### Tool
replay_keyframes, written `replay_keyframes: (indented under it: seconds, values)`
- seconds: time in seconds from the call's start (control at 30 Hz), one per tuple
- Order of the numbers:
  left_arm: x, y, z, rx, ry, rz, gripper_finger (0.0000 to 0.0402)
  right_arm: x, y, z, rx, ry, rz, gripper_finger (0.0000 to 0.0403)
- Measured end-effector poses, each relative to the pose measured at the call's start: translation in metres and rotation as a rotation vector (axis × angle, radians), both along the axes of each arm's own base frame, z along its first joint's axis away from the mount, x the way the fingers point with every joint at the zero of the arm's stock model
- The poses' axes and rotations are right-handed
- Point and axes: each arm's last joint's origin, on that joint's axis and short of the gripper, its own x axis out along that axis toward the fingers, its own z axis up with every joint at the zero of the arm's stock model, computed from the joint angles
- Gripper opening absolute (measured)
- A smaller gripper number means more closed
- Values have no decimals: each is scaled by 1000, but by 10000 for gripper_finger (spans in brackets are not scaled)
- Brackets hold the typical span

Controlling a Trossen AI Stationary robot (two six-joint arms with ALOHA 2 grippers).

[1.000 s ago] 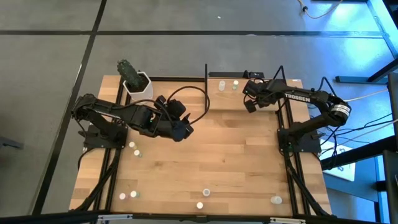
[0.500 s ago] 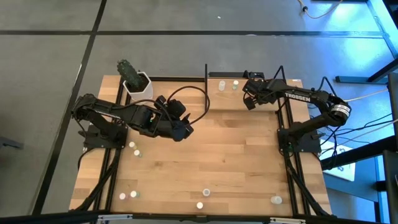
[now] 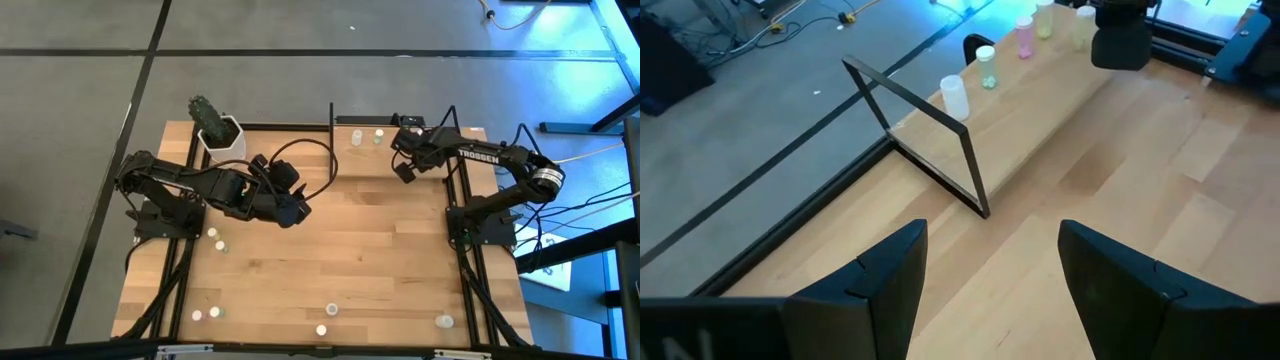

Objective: Pick and place medicine bottles onto shelf by color
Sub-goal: Put the top yellow pill bottle on the shelf aligned with the other yellow pill bottle

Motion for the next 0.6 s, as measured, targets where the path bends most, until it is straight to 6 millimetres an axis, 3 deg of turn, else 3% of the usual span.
replay_keyframes:
  seconds: [0.6]
  values:
    - [0,1,0,-2,-2,5,220,-3,-9,1,-70,14,-16,5]
